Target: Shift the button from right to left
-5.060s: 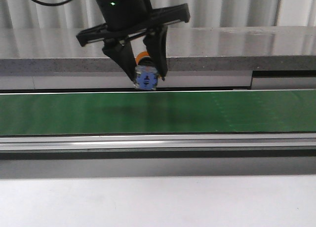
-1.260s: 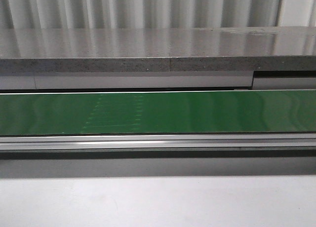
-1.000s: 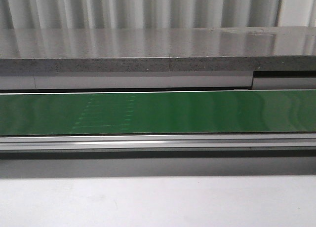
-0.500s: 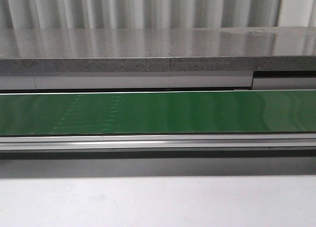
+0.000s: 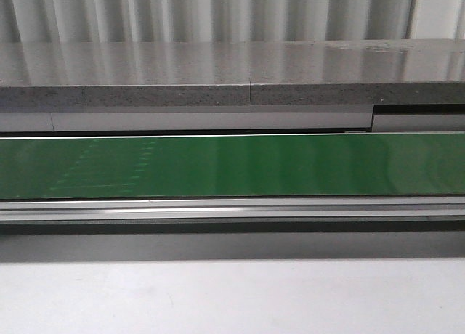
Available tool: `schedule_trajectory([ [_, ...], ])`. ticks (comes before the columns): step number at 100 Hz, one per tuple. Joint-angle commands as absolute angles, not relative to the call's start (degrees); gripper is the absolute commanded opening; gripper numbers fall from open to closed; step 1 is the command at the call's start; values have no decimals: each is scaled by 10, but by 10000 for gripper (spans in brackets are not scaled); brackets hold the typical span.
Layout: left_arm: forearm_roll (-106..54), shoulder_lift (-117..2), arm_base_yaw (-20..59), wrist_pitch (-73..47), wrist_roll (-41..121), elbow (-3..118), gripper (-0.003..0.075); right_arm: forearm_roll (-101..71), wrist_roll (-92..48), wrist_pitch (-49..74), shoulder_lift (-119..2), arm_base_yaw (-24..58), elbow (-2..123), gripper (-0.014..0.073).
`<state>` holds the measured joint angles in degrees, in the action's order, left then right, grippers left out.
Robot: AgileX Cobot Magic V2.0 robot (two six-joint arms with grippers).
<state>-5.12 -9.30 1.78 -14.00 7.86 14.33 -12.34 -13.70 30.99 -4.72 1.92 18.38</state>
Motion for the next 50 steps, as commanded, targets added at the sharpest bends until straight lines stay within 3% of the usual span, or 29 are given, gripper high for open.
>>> schedule_trajectory([
  [1,0,-79,10,-68,3,128,-20,-125,-140,268,-53,20,198,-67],
  [13,59,-46,9,-66,-67,84,-20,-125,-140,268,-53,20,198,-67],
  [36,15,26,9,-34,-65,-17,-20,-125,-140,268,-53,20,198,-67],
  [50,9,23,9,-93,-63,-14,-20,-125,-140,267,-55,20,198,-67],
])
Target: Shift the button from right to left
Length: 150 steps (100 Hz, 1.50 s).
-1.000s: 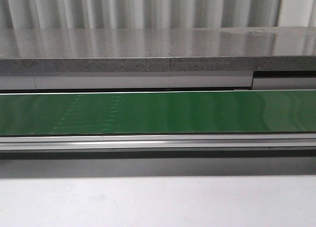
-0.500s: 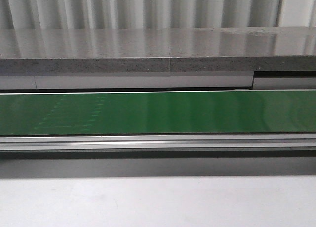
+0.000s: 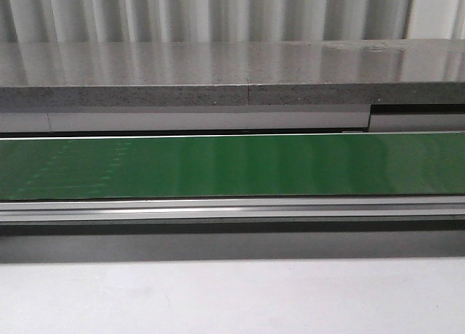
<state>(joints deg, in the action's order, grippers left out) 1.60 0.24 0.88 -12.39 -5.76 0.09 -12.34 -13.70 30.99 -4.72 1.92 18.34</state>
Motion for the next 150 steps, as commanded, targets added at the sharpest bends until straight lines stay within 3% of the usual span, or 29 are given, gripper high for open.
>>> schedule_trajectory([
  [1,10,23,9,-93,-63,-14,-20,-125,-140,267,-55,20,198,-67],
  [116,23,23,9,-90,-63,-13,-20,-124,-140,246,-55,19,197,-67],
  [150,23,23,9,-90,-63,-13,-20,7,-9,-10,-55,-45,79,-67],
])
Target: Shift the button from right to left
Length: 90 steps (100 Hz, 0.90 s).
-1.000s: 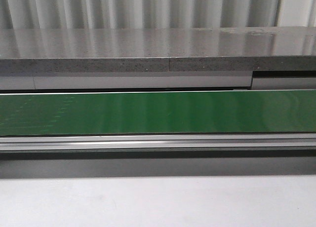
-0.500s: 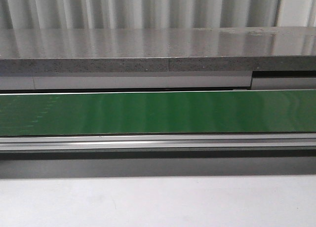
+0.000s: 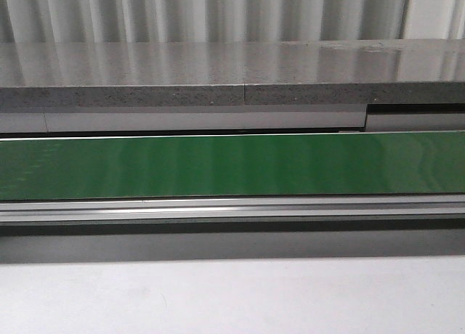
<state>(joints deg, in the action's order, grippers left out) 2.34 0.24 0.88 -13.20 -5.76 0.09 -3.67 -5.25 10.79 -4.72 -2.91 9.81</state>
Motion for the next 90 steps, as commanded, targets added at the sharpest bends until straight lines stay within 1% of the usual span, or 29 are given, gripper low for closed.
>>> schedule_trajectory([
  [1,23,23,9,-90,-63,-13,-20,9,-4,-15,-55,-46,76,-67],
  [11,23,23,9,-90,-63,-13,-20,15,21,-59,-47,-57,28,-67],
  [20,23,23,9,-90,-63,-13,-20,15,35,-68,-18,-59,-8,-67],
  [28,23,23,9,-90,-63,-13,-20,18,36,0,18,-60,-6,-67],
  [40,23,23,9,-90,-63,-13,-20,18,36,23,15,-60,-6,-67],
  [90,23,23,9,-90,-63,-13,-20,18,36,24,15,-60,-6,-67],
])
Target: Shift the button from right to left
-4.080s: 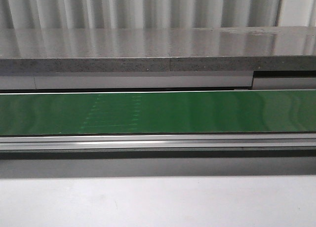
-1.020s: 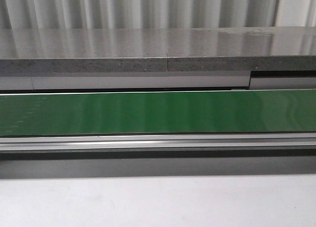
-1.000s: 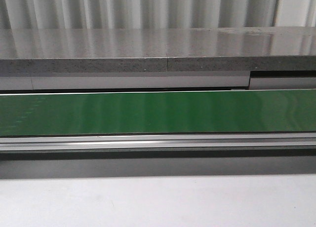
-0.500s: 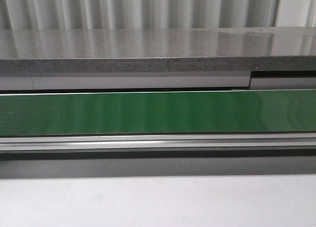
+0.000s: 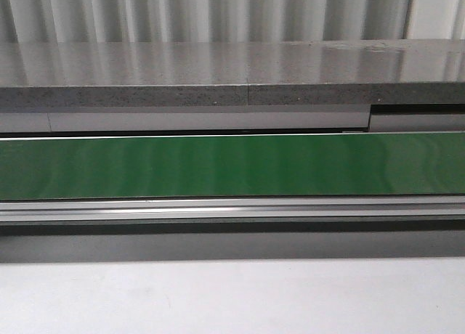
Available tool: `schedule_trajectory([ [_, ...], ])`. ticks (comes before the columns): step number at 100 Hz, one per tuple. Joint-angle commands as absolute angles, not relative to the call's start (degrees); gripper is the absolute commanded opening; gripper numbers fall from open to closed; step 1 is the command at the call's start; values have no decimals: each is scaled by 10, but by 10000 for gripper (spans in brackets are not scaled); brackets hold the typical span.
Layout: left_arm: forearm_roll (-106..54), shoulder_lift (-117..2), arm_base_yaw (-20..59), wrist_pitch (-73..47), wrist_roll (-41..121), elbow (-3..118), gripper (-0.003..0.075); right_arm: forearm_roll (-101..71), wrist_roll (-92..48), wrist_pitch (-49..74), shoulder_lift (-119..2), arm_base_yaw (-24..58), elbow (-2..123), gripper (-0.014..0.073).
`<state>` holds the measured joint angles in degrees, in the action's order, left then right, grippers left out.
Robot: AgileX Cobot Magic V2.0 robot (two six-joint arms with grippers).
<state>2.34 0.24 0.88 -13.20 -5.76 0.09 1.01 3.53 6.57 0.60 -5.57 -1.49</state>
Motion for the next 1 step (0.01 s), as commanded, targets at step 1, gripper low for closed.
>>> schedule_trajectory([
  [1,23,23,9,-90,-63,-13,-20,18,36,24,15,-60,-6,-67],
])
